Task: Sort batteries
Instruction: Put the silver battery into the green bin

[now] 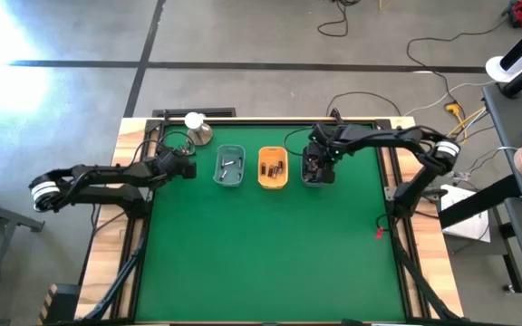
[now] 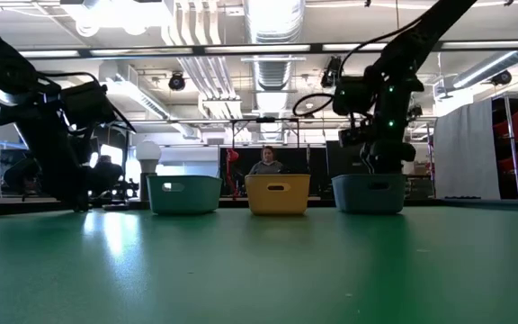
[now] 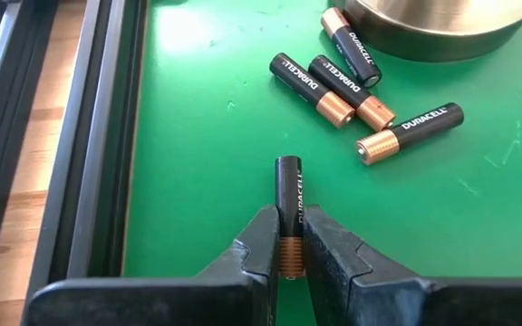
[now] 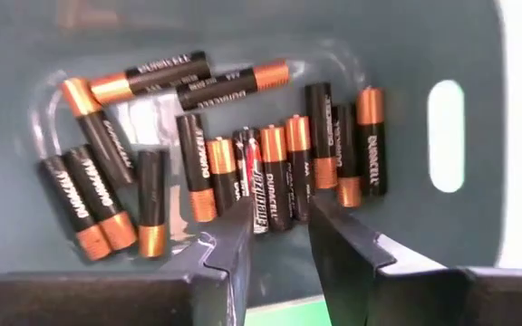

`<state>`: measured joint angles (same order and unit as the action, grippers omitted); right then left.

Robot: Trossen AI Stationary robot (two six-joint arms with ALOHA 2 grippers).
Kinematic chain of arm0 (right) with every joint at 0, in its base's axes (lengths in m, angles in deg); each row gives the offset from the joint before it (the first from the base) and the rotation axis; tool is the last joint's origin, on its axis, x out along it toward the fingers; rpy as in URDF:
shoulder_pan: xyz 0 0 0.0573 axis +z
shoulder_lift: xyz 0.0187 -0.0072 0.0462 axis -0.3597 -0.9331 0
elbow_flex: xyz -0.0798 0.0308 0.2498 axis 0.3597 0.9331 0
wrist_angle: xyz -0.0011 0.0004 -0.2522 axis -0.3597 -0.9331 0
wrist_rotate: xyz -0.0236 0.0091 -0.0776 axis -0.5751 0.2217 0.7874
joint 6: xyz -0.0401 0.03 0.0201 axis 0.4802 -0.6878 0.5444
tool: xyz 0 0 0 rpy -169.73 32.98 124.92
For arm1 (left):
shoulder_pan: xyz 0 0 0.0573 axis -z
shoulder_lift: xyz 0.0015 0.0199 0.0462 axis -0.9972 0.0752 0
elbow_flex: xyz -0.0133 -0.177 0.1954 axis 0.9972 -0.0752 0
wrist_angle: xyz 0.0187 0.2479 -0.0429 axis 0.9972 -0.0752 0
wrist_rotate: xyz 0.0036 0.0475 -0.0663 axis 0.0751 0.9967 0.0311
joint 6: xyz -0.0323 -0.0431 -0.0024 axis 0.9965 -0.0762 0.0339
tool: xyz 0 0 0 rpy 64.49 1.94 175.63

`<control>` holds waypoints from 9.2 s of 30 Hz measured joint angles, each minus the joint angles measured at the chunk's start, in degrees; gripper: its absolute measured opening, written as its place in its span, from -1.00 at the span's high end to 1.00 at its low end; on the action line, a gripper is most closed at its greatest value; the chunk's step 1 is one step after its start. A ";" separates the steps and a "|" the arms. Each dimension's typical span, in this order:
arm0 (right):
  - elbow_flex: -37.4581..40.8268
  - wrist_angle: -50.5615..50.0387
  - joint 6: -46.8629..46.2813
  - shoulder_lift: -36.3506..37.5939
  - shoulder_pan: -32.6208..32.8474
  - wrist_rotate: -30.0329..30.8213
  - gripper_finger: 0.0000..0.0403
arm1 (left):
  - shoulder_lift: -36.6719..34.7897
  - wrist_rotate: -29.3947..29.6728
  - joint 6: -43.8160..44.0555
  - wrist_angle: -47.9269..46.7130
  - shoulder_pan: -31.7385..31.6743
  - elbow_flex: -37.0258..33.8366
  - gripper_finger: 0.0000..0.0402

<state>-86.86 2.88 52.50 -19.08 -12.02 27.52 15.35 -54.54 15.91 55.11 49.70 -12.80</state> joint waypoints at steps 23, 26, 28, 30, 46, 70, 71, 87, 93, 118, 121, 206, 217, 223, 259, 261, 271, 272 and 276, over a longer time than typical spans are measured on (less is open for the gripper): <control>-0.17 1.53 1.71 -7.04 -0.39 -1.93 0.47 | 0.00 1.55 -0.17 0.11 -0.02 -0.02 0.89; -0.13 1.53 1.12 -8.05 -0.55 -2.56 0.49 | 0.00 1.55 -0.43 0.11 -0.02 -0.02 0.89; -0.13 1.47 1.11 -8.58 -0.59 -2.62 0.54 | -0.02 1.57 -0.85 0.11 -0.02 -0.02 0.89; -0.11 1.41 1.15 -8.93 -0.59 -2.64 0.61 | -0.02 1.59 -1.14 0.11 -0.02 -0.02 0.89; -8.41 -8.73 0.01 0.09 0.48 0.27 0.87 | -0.07 1.99 -1.31 0.50 -0.02 -0.32 0.89; -2.38 0.16 0.58 -2.77 1.74 -3.28 0.69 | -0.13 1.94 -1.48 0.74 -0.02 -0.85 0.89; -2.38 0.25 0.50 -3.05 1.66 -3.58 0.64 | -0.13 1.92 -1.48 0.74 -0.02 -0.85 0.89; -2.71 1.51 1.42 -5.79 1.29 -4.09 0.47 | -0.09 1.81 -1.66 0.74 -0.02 -0.90 0.89; -2.84 1.65 1.92 -8.49 0.81 -4.43 0.58 | -0.09 1.81 -1.66 0.76 -0.02 -0.90 0.89; -8.12 -6.89 1.62 -6.13 0.84 -3.67 0.73 | -3.63 -6.06 -10.61 0.77 -0.04 -0.98 0.32; -9.99 -9.05 1.81 -4.50 0.96 -3.89 0.83 | -4.87 -7.84 -10.83 0.01 -0.04 -0.98 0.24; 7.65 21.25 -1.97 -7.67 -0.15 -10.64 0.83 | -31.17 -28.24 -20.70 8.61 1.29 -0.92 -0.20; 7.68 24.48 -3.06 -5.36 -0.18 -13.53 0.83 | -31.17 -28.17 -19.71 8.72 1.29 -0.92 -0.20; 7.86 24.05 -3.06 -2.85 -0.15 -13.53 0.83 | -31.17 -28.11 -19.63 9.40 1.29 -0.92 -0.20; -12.53 15.45 -3.32 -1.38 8.44 -13.01 0.83 | -28.72 -39.13 -31.99 9.88 1.43 -0.92 -0.18; -14.40 16.19 -4.24 -2.83 9.65 -13.03 0.83 | -28.72 -39.13 -32.99 9.79 1.44 -0.92 -0.16; -25.71 22.66 -10.17 -13.73 15.52 -9.81 0.83 | -28.87 -39.13 -34.68 9.42 1.44 -0.92 -0.15; -26.92 22.85 -10.29 -14.96 16.06 -8.89 0.83 | -28.87 -39.13 -34.68 9.42 1.44 -0.92 -0.15; -33.32 23.74 -13.48 -20.43 17.19 -8.07 0.83 | -29.15 -39.13 -33.04 9.61 1.44 -0.92 -0.15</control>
<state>-120.18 26.62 39.02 -39.51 5.18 19.46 -13.81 -93.66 -17.13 64.73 51.14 -13.72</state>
